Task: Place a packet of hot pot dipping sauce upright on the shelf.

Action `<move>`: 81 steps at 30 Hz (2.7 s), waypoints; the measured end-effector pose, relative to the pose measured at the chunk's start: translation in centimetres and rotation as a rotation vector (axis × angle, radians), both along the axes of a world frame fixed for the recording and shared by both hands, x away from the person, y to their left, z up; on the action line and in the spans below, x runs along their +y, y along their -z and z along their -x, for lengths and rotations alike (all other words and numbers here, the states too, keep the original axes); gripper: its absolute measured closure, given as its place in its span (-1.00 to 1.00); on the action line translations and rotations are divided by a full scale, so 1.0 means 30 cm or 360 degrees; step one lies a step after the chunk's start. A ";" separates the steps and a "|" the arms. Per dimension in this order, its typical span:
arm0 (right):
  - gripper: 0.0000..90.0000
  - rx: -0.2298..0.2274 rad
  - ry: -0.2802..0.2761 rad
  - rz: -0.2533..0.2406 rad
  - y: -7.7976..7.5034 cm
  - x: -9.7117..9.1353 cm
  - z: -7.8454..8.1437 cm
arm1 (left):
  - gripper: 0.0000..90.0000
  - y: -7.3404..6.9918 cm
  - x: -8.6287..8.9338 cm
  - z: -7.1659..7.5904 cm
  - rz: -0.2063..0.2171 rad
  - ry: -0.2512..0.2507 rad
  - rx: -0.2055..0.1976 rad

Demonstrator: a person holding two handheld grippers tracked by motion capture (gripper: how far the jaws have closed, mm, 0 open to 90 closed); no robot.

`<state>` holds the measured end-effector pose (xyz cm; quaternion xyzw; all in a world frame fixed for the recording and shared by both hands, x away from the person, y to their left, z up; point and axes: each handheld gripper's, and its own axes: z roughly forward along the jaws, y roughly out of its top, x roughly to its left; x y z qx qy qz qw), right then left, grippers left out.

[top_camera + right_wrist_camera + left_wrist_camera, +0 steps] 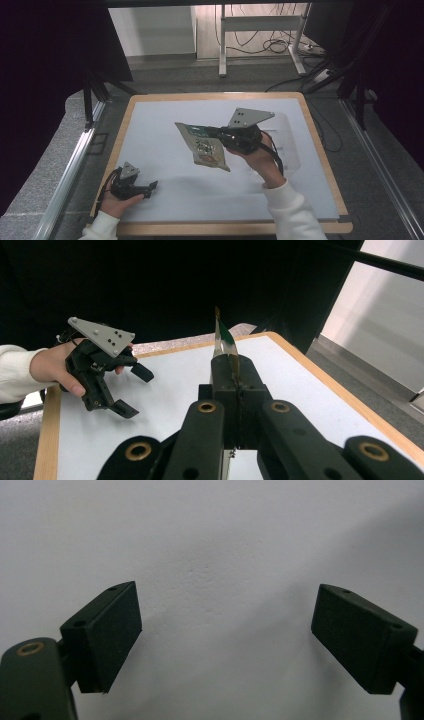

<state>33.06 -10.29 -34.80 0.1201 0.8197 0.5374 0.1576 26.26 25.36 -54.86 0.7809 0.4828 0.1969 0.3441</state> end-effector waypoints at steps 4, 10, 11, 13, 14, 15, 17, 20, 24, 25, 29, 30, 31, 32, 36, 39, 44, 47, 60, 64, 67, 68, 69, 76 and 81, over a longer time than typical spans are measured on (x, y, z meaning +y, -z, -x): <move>0.99 -0.0003 0.0012 -0.0006 -0.004 -0.009 -0.001 | -0.72 0.000 0.000 0.000 -0.0001 0.0000 0.0001; 0.99 -0.0013 0.0029 -0.0024 -0.013 -0.021 -0.001 | -0.72 0.002 -0.001 -0.001 -0.0001 0.0006 0.0008; 0.99 -0.0013 0.0031 -0.0027 -0.014 -0.023 -0.001 | -0.72 0.003 -0.002 -0.001 -0.0001 0.0010 0.0014; 0.99 -0.0015 0.0035 -0.0034 -0.017 -0.028 -0.002 | -0.73 0.004 -0.003 -0.002 -0.0007 0.0016 0.0018; 0.99 -0.0017 0.0038 -0.0035 -0.018 -0.030 -0.002 | -0.73 0.005 -0.004 -0.002 -0.0007 0.0018 0.0018; 0.99 -0.0018 0.0039 -0.0037 -0.019 -0.031 -0.002 | -0.73 0.005 -0.004 -0.002 -0.0007 0.0017 0.0018; 0.99 -0.0022 0.0039 -0.0038 -0.020 -0.033 -0.002 | -0.73 0.005 -0.003 -0.002 -0.0007 0.0015 0.0018; 0.99 -0.0021 0.0043 -0.0043 -0.022 -0.035 -0.001 | -0.73 0.005 -0.003 -0.002 -0.0010 0.0015 0.0019; 0.99 -0.0028 0.0049 -0.0057 -0.027 -0.043 -0.002 | -0.73 0.005 -0.003 -0.003 -0.0012 0.0017 0.0020; 0.99 -0.0031 0.0053 -0.0055 -0.029 -0.045 -0.002 | -0.73 0.005 -0.003 -0.003 -0.0012 0.0017 0.0020; 0.99 -0.0033 0.0069 -0.0070 -0.032 -0.055 -0.005 | -0.73 0.006 -0.004 -0.003 -0.0014 0.0018 0.0023; 0.99 -0.0030 0.0072 -0.0074 -0.033 -0.057 -0.006 | -0.73 0.006 -0.004 -0.003 -0.0013 0.0018 0.0023; 0.99 -0.0030 0.0076 -0.0076 -0.033 -0.059 -0.007 | -0.73 0.006 -0.004 -0.003 -0.0013 0.0017 0.0025; 0.99 -0.0028 0.0078 -0.0075 -0.034 -0.062 -0.008 | -0.73 0.007 -0.005 -0.003 -0.0012 0.0017 0.0026; 0.99 -0.0035 0.0085 -0.0082 -0.035 -0.065 -0.010 | -0.73 0.007 -0.005 -0.004 -0.0013 0.0019 0.0027; 0.99 -0.0033 0.0087 -0.0095 -0.038 -0.067 -0.011 | -0.73 0.008 -0.005 -0.004 -0.0016 0.0019 0.0029; 0.99 -0.0038 0.0091 -0.0108 -0.044 -0.073 -0.013 | -0.73 0.009 -0.005 -0.005 -0.0018 0.0019 0.0032; 0.99 -0.0043 0.0098 -0.0117 -0.052 -0.083 -0.015 | -0.73 0.011 -0.005 -0.007 -0.0021 0.0021 0.0037; 0.99 -0.0021 0.0195 -0.0120 -0.057 -0.153 -0.062 | -0.73 0.011 -0.005 -0.007 -0.0023 0.0015 0.0033; 1.00 -0.0021 0.0226 -0.0121 -0.058 -0.179 -0.074 | -0.73 0.011 -0.004 -0.007 -0.0024 0.0016 0.0032; 0.99 -0.0029 0.0239 -0.0125 -0.063 -0.195 -0.075 | -0.73 0.011 -0.005 -0.007 -0.0024 0.0014 0.0032; 1.00 -0.0030 0.0241 -0.0132 -0.064 -0.203 -0.074 | -0.73 0.011 -0.005 -0.007 -0.0024 0.0014 0.0032; 0.99 -0.0031 0.0238 -0.0138 -0.065 -0.207 -0.074 | -0.73 0.011 -0.005 -0.007 -0.0025 0.0013 0.0032; 1.00 -0.0017 0.0249 -0.0169 -0.055 -0.232 -0.088 | -0.73 0.011 -0.007 -0.005 -0.0029 0.0007 0.0033; 1.00 -0.0002 0.0261 -0.0165 -0.052 -0.244 -0.102 | -0.74 0.011 -0.008 -0.006 -0.0028 0.0004 0.0031</move>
